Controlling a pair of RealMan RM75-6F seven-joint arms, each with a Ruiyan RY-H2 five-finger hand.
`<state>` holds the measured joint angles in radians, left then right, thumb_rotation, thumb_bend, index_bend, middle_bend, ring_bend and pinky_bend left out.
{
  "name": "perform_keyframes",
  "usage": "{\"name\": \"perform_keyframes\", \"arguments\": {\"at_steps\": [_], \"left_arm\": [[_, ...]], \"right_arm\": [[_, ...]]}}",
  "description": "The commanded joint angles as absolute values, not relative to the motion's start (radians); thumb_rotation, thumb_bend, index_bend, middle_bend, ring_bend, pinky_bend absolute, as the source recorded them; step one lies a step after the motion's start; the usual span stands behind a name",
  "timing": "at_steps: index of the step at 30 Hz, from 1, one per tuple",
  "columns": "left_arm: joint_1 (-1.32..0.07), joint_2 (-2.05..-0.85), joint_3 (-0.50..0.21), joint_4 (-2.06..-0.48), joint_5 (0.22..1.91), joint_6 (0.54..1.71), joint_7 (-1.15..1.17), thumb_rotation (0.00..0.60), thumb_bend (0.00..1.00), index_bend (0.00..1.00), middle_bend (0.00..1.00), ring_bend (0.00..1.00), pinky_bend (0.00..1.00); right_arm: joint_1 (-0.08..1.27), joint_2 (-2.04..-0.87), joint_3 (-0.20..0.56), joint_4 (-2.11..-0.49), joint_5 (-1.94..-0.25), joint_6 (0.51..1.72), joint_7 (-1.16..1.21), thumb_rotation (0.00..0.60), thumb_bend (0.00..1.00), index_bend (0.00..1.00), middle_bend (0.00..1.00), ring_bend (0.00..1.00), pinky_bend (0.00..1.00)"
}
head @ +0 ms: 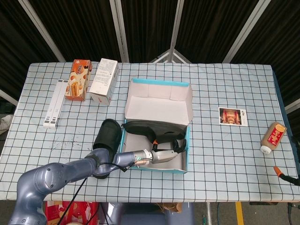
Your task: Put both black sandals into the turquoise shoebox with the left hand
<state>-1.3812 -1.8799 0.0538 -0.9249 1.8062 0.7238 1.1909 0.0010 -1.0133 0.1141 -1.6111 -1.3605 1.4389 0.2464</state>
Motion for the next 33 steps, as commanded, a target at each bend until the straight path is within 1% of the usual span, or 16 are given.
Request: {"name": "perform_keyframes", "arguments": {"at_steps": [1, 5, 11, 14, 24, 28, 33], "left_arm": [[-1.381, -1.902, 0.057, -0.885, 1.812, 0.710, 1.166, 0.600, 0.46, 0.51, 0.50, 0.13, 0.18], [-1.363, -1.917, 0.068, -0.862, 1.822, 0.723, 1.149, 0.600, 0.46, 0.51, 0.50, 0.13, 0.18], [-1.357, -1.950, 0.065, -0.813, 1.828, 0.728, 1.119, 0.600, 0.46, 0.50, 0.50, 0.13, 0.18], [-1.354, -1.965, 0.064, -0.791, 1.837, 0.748, 1.102, 0.600, 0.46, 0.49, 0.50, 0.13, 0.18], [-1.323, -2.046, 0.064, -0.670, 1.843, 0.819, 0.987, 0.600, 0.48, 0.49, 0.50, 0.14, 0.20], [-1.315, -2.072, 0.071, -0.619, 1.848, 0.834, 0.947, 0.600, 0.49, 0.49, 0.50, 0.14, 0.20], [-1.308, -2.095, 0.062, -0.568, 1.839, 0.843, 0.933, 0.600, 0.49, 0.49, 0.50, 0.14, 0.20]], "right_arm": [[0.002, -1.014, 0.114, -1.611, -1.361, 1.436, 0.247, 0.600, 0.23, 0.09, 0.17, 0.20, 0.23], [0.004, -1.014, 0.114, -1.611, -1.359, 1.433, 0.242, 0.600, 0.23, 0.09, 0.17, 0.20, 0.23], [0.005, -1.015, 0.114, -1.610, -1.358, 1.431, 0.242, 0.600, 0.23, 0.09, 0.17, 0.20, 0.23], [0.005, -1.015, 0.114, -1.609, -1.359, 1.432, 0.244, 0.600, 0.23, 0.09, 0.17, 0.20, 0.23], [0.008, -1.015, 0.112, -1.607, -1.359, 1.424, 0.244, 0.600, 0.23, 0.10, 0.17, 0.20, 0.23], [0.009, -1.016, 0.112, -1.606, -1.358, 1.423, 0.244, 0.600, 0.23, 0.11, 0.17, 0.20, 0.23], [0.010, -1.015, 0.112, -1.607, -1.357, 1.421, 0.245, 0.600, 0.23, 0.11, 0.17, 0.20, 0.23]]}}
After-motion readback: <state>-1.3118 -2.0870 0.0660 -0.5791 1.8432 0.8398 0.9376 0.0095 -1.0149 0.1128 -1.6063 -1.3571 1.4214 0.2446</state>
